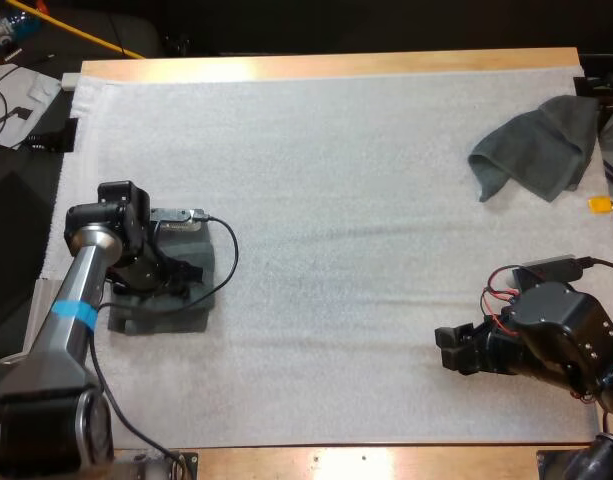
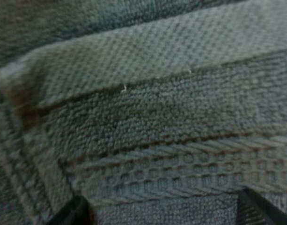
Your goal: Pick towel from pile, fold and stack
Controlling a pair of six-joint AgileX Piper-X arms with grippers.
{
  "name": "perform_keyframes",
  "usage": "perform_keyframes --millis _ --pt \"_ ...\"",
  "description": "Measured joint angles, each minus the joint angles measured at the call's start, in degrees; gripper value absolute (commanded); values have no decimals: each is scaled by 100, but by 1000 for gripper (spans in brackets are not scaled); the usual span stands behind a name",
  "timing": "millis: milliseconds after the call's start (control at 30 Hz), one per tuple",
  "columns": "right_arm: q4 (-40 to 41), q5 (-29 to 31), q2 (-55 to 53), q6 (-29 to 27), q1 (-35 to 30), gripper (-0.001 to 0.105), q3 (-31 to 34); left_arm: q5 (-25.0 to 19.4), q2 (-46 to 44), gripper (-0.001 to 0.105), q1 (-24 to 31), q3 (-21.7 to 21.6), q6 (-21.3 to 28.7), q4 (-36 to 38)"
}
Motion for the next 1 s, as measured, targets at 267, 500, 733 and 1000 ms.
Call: perform_keyframes --millis 267,500,733,1000 --pt "-25 -37 0 48 0 67 0 124 380 61 0 50 -55 -51" --pt "-25 -39 0 48 0 66 0 204 261 61 0 -301 -112 -141" --pt "-55 -132 0 48 10 66 0 266 118 61 0 -618 -281 -622" --pt "-55 -132 0 48 10 67 0 266 340 61 0 -598 -462 -1009"
